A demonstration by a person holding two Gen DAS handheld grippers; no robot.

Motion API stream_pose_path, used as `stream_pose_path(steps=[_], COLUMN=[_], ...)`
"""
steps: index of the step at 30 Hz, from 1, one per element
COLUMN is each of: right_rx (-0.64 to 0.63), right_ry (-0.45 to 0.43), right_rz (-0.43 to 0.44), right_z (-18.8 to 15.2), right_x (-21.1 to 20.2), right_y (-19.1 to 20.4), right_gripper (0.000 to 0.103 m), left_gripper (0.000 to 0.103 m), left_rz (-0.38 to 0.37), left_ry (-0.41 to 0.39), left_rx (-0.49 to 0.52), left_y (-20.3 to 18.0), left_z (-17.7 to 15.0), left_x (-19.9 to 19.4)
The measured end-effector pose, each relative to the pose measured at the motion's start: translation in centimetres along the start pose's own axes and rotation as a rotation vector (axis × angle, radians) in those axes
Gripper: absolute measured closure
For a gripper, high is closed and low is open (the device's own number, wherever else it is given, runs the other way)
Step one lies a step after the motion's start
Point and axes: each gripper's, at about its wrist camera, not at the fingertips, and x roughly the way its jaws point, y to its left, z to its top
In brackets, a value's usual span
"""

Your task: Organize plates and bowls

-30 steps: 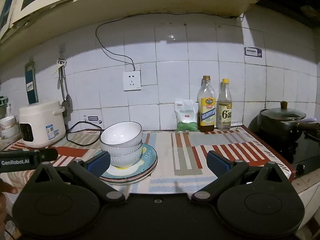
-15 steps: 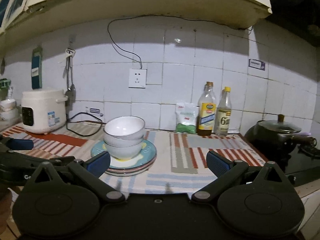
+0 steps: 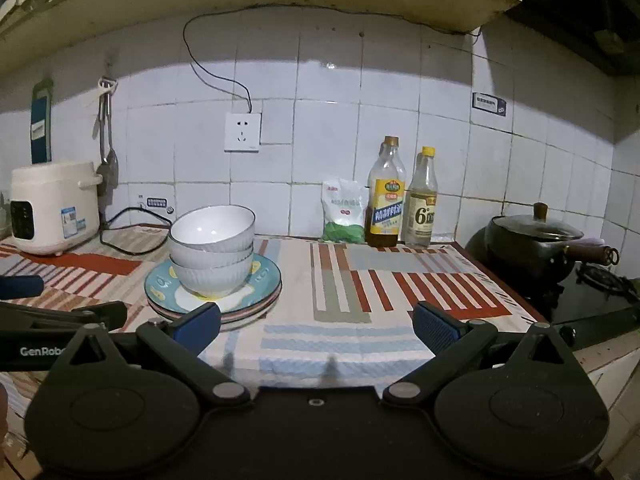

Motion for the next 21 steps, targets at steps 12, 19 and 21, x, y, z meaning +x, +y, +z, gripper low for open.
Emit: stream_pose_path(steps=[12, 19, 21], right_rx=[0.000, -0.003, -0.007], right_ry=[-0.009, -0.048, -0.059], right_rz=[0.006, 0.011, 0.010], right_z=[-0.2, -0.6, -0.7], right_x=[-0.1, -0.5, -0.7], right_y=[0.2, 0.4, 0.5], right_gripper=[0.000, 0.000, 0.000], left_gripper=[0.000, 0.000, 0.000], left_rz=[0.004, 0.003, 0.009], left_ry=[-0.011, -0.036, -0.046], left_rx=[-0.019, -0.012, -0.004], left_y=[-0.1, -0.4, -0.5], left_z=[-0.4, -0.7, -0.7], left_x=[-0.3, -0.8, -0.9])
